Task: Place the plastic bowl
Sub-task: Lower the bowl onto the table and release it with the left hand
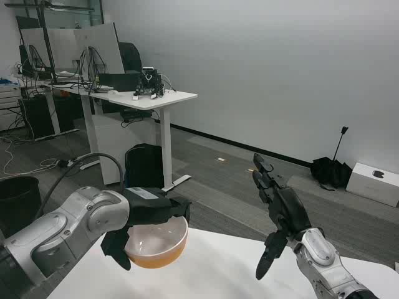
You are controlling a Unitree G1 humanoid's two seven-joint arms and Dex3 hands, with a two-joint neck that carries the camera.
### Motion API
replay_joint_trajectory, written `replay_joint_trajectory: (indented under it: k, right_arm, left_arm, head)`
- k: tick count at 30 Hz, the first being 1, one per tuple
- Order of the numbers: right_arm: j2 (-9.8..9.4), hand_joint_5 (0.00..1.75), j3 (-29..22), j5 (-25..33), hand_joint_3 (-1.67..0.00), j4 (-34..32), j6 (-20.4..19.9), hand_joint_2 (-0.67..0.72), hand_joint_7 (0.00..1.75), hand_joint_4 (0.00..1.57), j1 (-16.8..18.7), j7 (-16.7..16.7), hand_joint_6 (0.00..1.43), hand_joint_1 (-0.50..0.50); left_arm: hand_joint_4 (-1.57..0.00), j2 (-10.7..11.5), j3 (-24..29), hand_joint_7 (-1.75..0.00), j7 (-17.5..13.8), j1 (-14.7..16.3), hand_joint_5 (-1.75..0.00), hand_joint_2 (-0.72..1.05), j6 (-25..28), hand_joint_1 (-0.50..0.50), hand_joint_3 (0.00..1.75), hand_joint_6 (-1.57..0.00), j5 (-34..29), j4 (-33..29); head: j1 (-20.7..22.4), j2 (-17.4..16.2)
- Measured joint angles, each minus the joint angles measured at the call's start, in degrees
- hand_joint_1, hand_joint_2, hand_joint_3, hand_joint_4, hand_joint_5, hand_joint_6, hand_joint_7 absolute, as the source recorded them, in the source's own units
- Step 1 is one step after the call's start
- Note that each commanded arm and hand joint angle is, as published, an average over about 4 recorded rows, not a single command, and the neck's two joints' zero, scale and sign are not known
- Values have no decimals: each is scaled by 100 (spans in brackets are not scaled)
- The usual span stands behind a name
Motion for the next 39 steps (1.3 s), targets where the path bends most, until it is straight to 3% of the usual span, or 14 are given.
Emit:
replay_joint_trajectory:
  k: [26, 29, 33, 39]
  right_arm:
    - [1, 0, -60, 63, 0, -123, -93, 66, 0, 0, 76, -61, 0, -33]
    - [6, 0, -61, 67, 0, -128, -100, 66, 0, 0, 105, -62, 0, -33]
    - [12, 0, -62, 80, 0, -135, -127, 66, 0, 0, 169, -66, 0, -33]
    - [11, 0, -61, 88, 0, -141, -149, 71, 0, 0, 183, -88, 0, -33]
  left_arm:
    - [-146, 2, -32, -140, -3, 9, -175, 78, 49, -48, 105, -46, -70, -173]
    - [-144, -1, -281, -136, 24, 23, -175, 78, 28, -48, 105, -43, -292, 27]
    - [-139, -31, -637, -127, 9, 280, -175, 78, -13, -48, 111, -35, -573, 548]
    - [-134, -222, -645, -133, 219, 513, -175, 78, -278, -48, 105, -35, -277, 917]
  head:
    - [24, -40]
    - [39, -106]
    - [140, -225]
    - [426, -532]
